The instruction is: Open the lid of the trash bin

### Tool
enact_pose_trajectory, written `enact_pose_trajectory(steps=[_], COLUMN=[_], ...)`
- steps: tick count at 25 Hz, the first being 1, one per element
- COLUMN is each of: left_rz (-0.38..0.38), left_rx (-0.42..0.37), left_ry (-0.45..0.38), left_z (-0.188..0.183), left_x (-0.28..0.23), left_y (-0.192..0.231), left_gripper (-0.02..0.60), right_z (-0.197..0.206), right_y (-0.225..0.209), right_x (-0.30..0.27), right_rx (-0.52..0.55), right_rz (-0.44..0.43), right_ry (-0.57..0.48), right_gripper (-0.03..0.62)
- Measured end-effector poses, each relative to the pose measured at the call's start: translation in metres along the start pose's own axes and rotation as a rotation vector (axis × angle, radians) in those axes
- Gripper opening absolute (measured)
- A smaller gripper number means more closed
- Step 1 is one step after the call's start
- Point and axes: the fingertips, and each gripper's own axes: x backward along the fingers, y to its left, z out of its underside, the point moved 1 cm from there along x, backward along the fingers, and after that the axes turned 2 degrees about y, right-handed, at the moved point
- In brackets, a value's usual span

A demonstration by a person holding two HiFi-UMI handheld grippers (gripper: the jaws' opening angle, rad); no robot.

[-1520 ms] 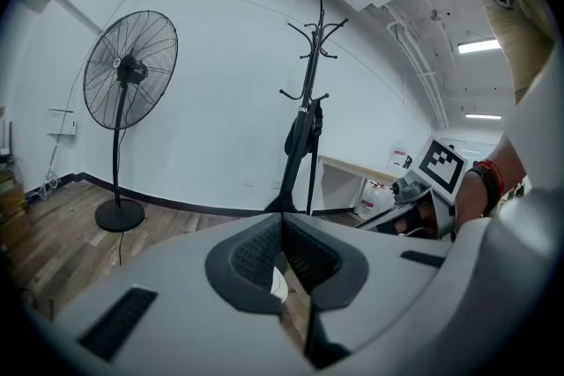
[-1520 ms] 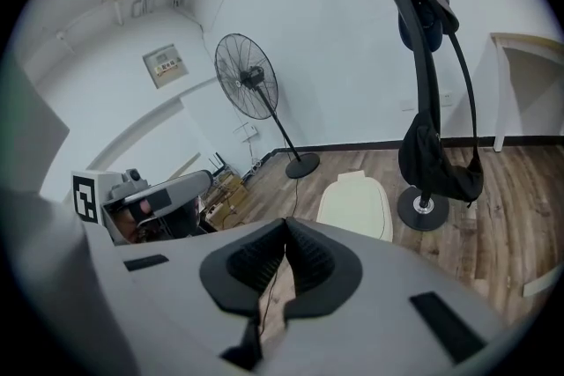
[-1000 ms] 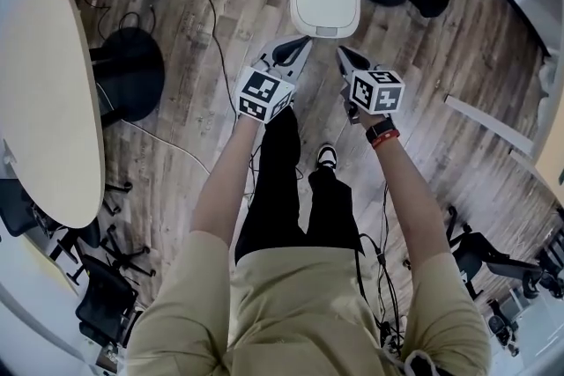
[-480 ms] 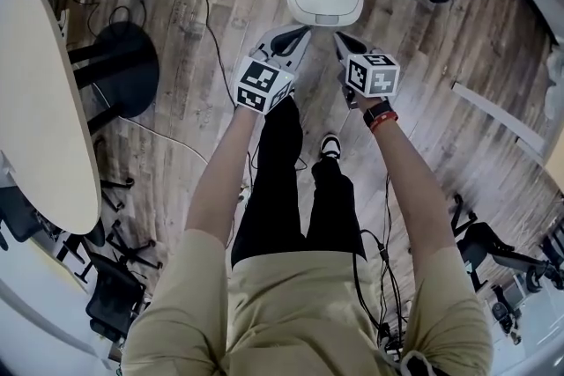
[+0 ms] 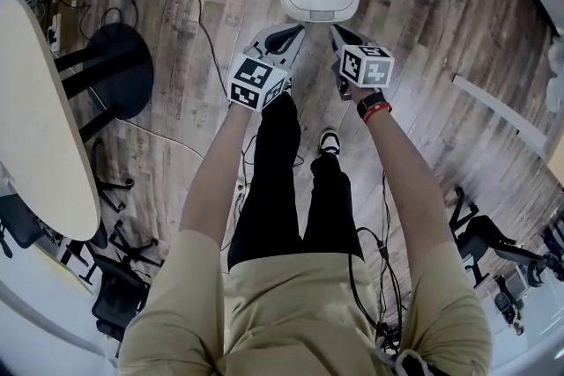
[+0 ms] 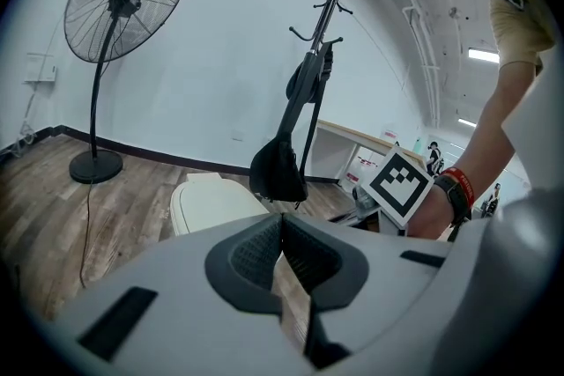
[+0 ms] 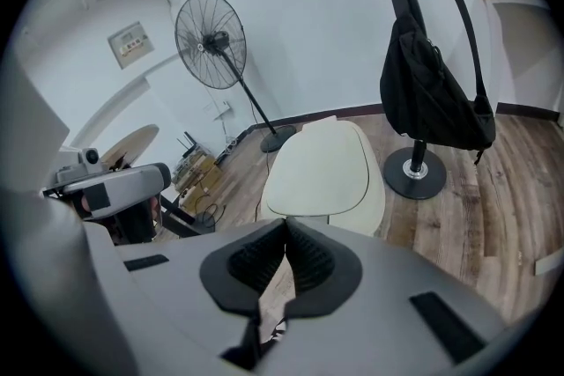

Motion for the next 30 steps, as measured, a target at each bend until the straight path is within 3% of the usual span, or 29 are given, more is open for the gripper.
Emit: enact_pose_trajectory(steps=[17,25,30], left_rz=[0.046,0.032,0.001], left_rx=[0.015,0.034,0.093], left_ry=[0.016,0.017,-0.030], left_z=[0.027,0.034,0.023], left_x=[-0.023,-0.020,-0.017], left_y=[0.005,0.013,0.020], left_gripper=[0.025,0.025,0.025], right_z=[0.013,0.020,0.022], right_y=[-0.020,-0.033,-0.040], right_x=[-0.044,-0.056,-0.062], right_rx=[0.103,0.093,0.098], right_rz=[0.002,0.030,0.026], right_ry=[0.086,0.100,0.110], right_gripper=[0.015,0.015,0.014])
